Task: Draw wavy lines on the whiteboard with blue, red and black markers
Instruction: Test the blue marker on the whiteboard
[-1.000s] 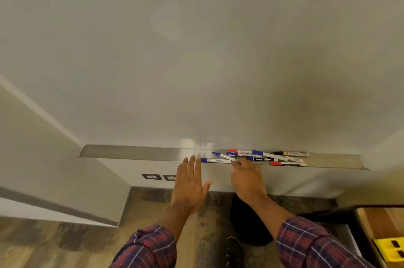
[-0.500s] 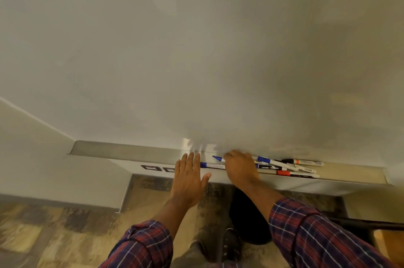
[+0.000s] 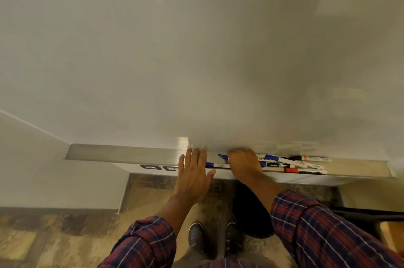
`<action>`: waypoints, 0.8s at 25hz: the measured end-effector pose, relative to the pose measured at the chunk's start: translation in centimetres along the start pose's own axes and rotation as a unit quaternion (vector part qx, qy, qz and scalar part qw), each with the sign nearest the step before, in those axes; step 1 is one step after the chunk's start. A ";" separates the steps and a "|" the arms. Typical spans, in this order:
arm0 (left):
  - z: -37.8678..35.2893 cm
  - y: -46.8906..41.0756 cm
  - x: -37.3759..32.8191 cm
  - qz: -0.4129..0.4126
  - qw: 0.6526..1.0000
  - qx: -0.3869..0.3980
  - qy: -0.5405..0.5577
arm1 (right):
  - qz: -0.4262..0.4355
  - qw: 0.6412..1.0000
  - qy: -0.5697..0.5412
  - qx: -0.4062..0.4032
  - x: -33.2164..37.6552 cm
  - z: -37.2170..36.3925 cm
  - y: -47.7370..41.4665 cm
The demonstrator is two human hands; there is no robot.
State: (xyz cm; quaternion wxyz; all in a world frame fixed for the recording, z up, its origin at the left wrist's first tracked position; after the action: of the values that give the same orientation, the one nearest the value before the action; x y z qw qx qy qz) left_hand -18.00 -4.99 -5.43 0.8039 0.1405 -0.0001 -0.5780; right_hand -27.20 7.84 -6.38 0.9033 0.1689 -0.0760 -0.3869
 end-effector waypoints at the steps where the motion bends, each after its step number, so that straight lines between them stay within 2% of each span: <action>1: 0.4 0.2 -0.1 -0.012 1.000 -0.017 -0.001 | 0.003 1.000 0.002 -0.007 0.2 0.3 0.1; 4: 3.5 1.3 -1.0 -0.063 0.991 -0.117 0.006 | 0.019 0.998 0.001 -0.063 1.0 2.1 1.0; 6: 6.9 2.5 -2.2 -0.115 0.974 -0.196 0.021 | 0.024 0.989 -0.025 -0.142 1.5 4.4 2.3; 10: 16.5 4.3 -3.5 -0.166 0.928 -0.332 0.045 | -0.007 0.941 -0.102 -0.322 1.6 10.3 6.8; 12: 21.5 4.8 -4.0 -0.179 0.902 -0.390 0.050 | -0.008 0.903 -0.152 -0.403 1.6 13.1 9.2; 15: 29.1 5.7 -5.0 -0.195 0.860 -0.468 0.059 | -0.003 0.821 -0.263 -0.506 1.3 18.6 13.2; 20: 40.1 8.1 -7.6 -0.201 0.794 -0.567 0.082 | 0.068 0.688 -0.274 -0.668 1.3 30.5 20.7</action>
State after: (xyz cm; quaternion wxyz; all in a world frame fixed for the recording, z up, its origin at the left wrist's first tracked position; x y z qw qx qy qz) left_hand -19.52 -4.58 36.18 0.6018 -0.2967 0.4222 -0.6095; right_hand -20.58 12.73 29.56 0.7402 -0.5987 -0.0528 -0.3015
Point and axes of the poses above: each hand's wrist, its own y-axis away from the middle knuckle, its own z-axis out of the back of the hand, x = y × z, the point moved 10 cm from there along -y, towards the middle knuckle, and after that the axes turned 11 degrees about z, right-handed, at the moved point
